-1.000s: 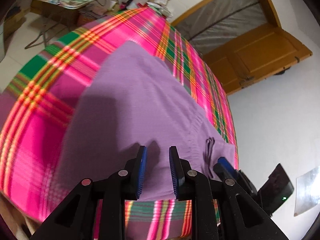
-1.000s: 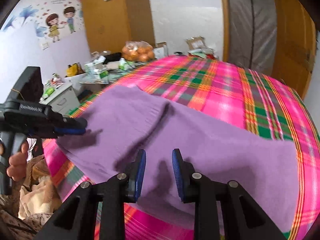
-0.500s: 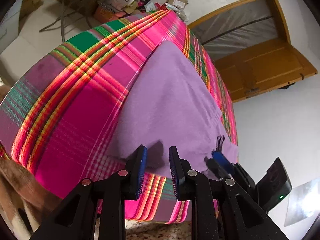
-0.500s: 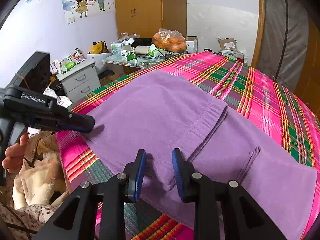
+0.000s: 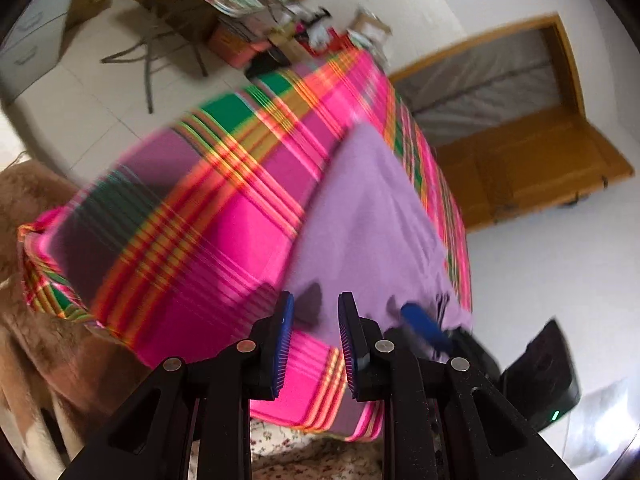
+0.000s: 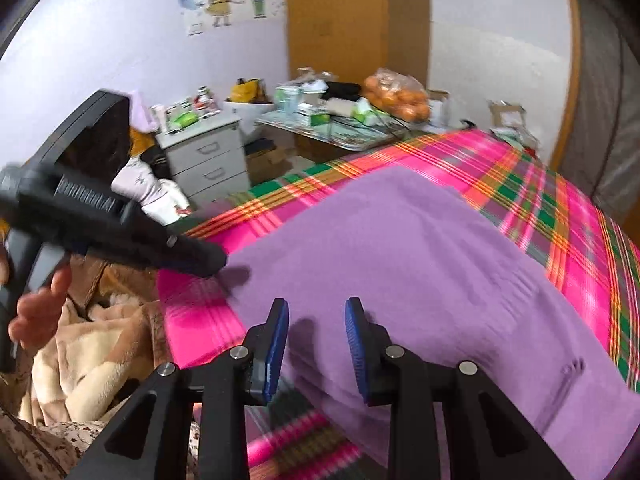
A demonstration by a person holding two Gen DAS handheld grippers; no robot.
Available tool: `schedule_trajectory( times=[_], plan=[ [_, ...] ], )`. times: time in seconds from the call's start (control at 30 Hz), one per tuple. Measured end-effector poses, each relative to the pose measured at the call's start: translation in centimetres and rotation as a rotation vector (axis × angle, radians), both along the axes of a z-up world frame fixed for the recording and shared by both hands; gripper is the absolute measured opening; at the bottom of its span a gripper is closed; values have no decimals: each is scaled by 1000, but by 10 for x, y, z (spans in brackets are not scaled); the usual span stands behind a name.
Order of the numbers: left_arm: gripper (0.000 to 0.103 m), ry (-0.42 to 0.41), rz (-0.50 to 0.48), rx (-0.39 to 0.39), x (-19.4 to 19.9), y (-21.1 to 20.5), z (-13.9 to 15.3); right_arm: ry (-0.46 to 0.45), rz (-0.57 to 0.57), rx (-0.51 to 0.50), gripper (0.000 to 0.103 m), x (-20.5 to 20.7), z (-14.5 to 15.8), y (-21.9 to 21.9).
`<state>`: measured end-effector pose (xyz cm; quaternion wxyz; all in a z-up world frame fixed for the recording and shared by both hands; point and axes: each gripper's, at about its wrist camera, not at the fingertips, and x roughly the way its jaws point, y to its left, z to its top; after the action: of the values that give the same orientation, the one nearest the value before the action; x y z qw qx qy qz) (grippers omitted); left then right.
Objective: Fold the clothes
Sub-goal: 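Press the folded lilac garment flat with both grippers, then grasp the lilac garment edge with the right gripper and lift it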
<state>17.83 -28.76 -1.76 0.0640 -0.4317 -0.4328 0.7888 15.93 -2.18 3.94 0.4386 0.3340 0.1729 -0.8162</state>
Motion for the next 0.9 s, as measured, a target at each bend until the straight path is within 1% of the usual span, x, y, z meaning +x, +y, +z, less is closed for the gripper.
schedule_trajectory(
  times=[0.13,0.2,0.27,0.3,0.4,0.5,0.57,0.6,0.67,0.73,0.8,0.83,0.9],
  plan=[
    [24,3,41,1,6,-13,1,-28,72,-4,35,7,-7,-25],
    [25,-8,48,2,6,-16,-2,-35,98,1,45,9,-11,-36],
    [27,-22,51,4,7,-18,-6,-35,123,24,48,12,-16,-48],
    [29,-27,51,6,6,-19,-7,-32,129,33,49,13,-18,-53],
    [29,-35,52,3,-2,-20,-7,-6,129,57,49,16,-21,-64],
    [30,-36,51,-4,-14,-21,-4,25,96,94,49,16,-25,-72],
    [31,-33,43,-8,-21,-20,-3,32,86,93,49,16,-26,-73],
    [33,-34,28,-14,-27,-19,-2,36,82,93,49,16,-27,-73],
    [38,-40,1,-30,-40,-16,-1,38,69,84,48,15,-27,-73],
    [39,-48,-22,-49,-53,-15,-1,37,55,75,44,13,-27,-71],
    [39,-47,-47,-66,-67,-13,0,36,40,68,36,11,-27,-69],
    [39,-45,-57,-75,-73,-12,1,33,36,64,34,10,-27,-67],
    [39,-42,-73,-87,-85,-11,4,26,25,54,27,9,-26,-64]
  ],
)
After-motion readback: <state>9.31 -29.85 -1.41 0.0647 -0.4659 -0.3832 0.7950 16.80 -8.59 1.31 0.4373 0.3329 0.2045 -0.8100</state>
